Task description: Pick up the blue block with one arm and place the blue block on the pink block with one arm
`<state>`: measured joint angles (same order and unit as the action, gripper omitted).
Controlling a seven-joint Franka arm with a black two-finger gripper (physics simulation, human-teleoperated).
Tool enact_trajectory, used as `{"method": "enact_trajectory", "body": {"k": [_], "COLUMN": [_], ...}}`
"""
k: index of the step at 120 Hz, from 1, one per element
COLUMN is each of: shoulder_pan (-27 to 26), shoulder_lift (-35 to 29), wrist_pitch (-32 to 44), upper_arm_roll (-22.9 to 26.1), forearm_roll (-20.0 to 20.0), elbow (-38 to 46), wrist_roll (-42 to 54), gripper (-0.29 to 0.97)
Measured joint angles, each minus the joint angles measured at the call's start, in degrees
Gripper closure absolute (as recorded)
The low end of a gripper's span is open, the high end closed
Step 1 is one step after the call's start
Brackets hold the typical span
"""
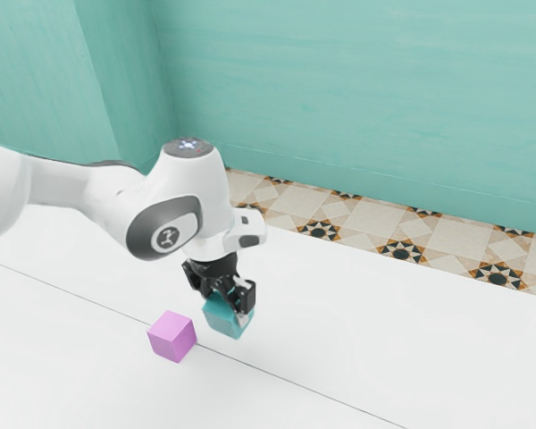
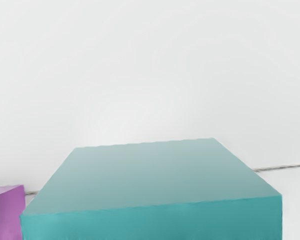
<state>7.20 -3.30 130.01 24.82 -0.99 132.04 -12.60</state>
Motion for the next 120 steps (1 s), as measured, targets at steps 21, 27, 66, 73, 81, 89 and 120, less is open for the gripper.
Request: {"method": "enact_trajectory", "body": {"k": [21, 27, 66, 73, 81, 89, 120], "shoulder_pan": [-0.5, 1.1, 6.8, 7.5, 8.6, 9.5, 11.1], "shoulder_lift": [-4.3, -5.1, -6.5, -6.1, -5.4, -4.9, -4.5], "wrist_pitch": [-1.3, -1.5, -2.0, -2.0, -2.0, -2.0, -1.7], "upper_arm_roll": [-0.3, -0.3, -0.5, -0.5, -0.6, -0.6, -0.6], "forearm_roll": [-0.3, -0.3, -0.2, -0.3, -0.7, -1.4, -2.2], "elbow": [3.6, 4.1, 6.3, 6.1, 5.8, 5.6, 5.5], "wrist_roll": [0.5, 0.9, 4.3, 5.1, 6.0, 7.0, 10.1], "gripper": [0.36, 0.35, 0.33, 0.33, 0.34, 0.33, 0.33]}}
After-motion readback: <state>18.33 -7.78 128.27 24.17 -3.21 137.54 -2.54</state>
